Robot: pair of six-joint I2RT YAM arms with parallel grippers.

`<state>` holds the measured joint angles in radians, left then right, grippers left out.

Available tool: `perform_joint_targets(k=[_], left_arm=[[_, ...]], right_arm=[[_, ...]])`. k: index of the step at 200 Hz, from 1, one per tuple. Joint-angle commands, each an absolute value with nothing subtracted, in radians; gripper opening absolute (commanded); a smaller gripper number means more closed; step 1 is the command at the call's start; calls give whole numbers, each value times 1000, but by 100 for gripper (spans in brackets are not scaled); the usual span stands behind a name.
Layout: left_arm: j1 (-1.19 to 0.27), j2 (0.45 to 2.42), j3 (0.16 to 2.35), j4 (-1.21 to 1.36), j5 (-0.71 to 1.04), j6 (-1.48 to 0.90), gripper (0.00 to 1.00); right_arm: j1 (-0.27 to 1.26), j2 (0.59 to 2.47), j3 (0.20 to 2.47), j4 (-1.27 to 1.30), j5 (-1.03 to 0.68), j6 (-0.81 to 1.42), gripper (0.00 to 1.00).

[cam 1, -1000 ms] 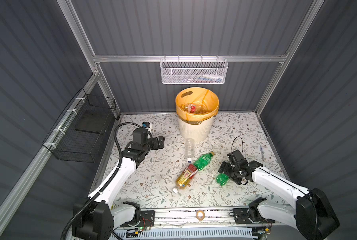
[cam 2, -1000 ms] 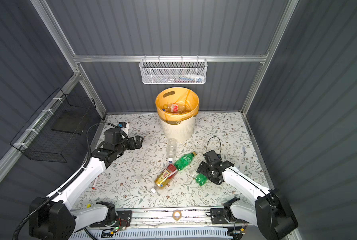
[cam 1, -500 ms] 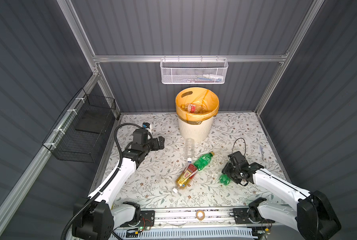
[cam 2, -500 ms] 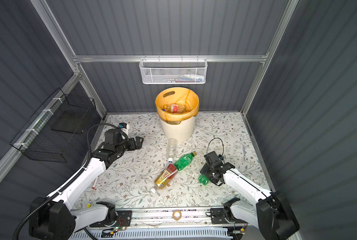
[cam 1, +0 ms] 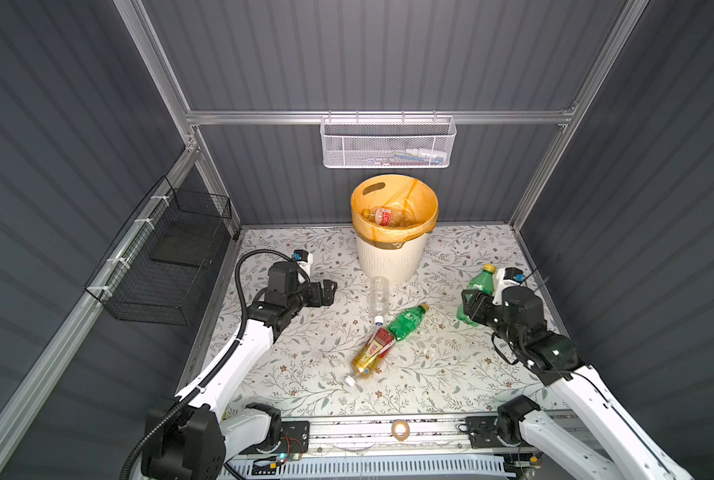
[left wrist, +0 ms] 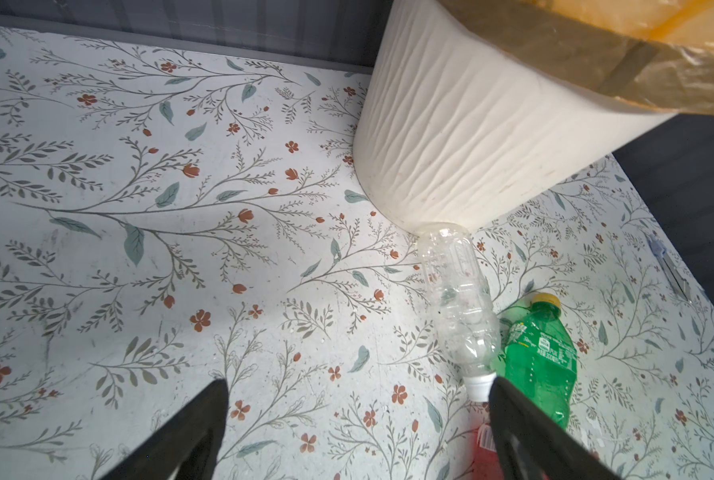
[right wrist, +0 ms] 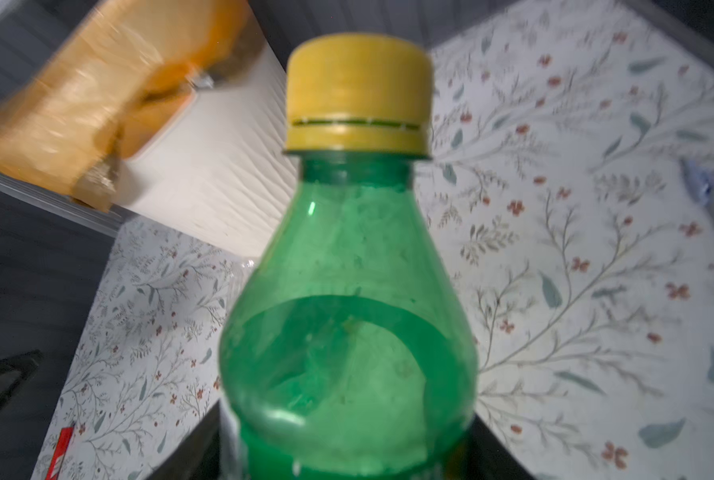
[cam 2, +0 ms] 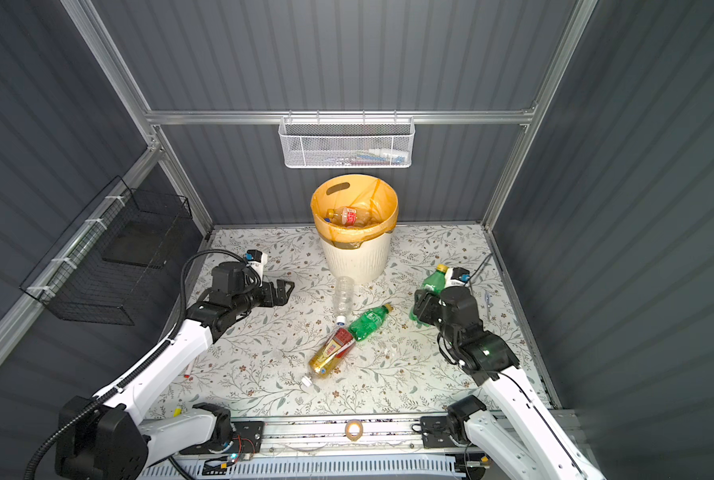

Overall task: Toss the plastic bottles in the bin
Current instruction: 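Lift the green bottle over the bin with the right gripper and release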

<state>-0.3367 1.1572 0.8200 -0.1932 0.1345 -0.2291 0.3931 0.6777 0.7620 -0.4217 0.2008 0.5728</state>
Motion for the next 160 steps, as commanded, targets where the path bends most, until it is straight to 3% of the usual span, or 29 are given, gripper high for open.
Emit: perform_joint_targets(k=[1,48,91,124,148,160], left_arm=[[-411,1106,789,-175,114,-170,97],[-480,1071,722,-153,123,-157,97],[-514,1015,657,-151,95,-193,97],[-591,1003,634,-151,20,-202,97],[-634,1026,638,-157,-1,-188,97],[-648,1038,648,-164,-10,-181,97]], right_arm=[[389,565,760,-279,284,391,64],[390,292,636,76,351,241,63],[391,323,618,324,359,200,64],[389,655,815,479,277,207,65],[389,1121,1343,28,67,330,66],[389,1375,1668,-209,-68,361,72]])
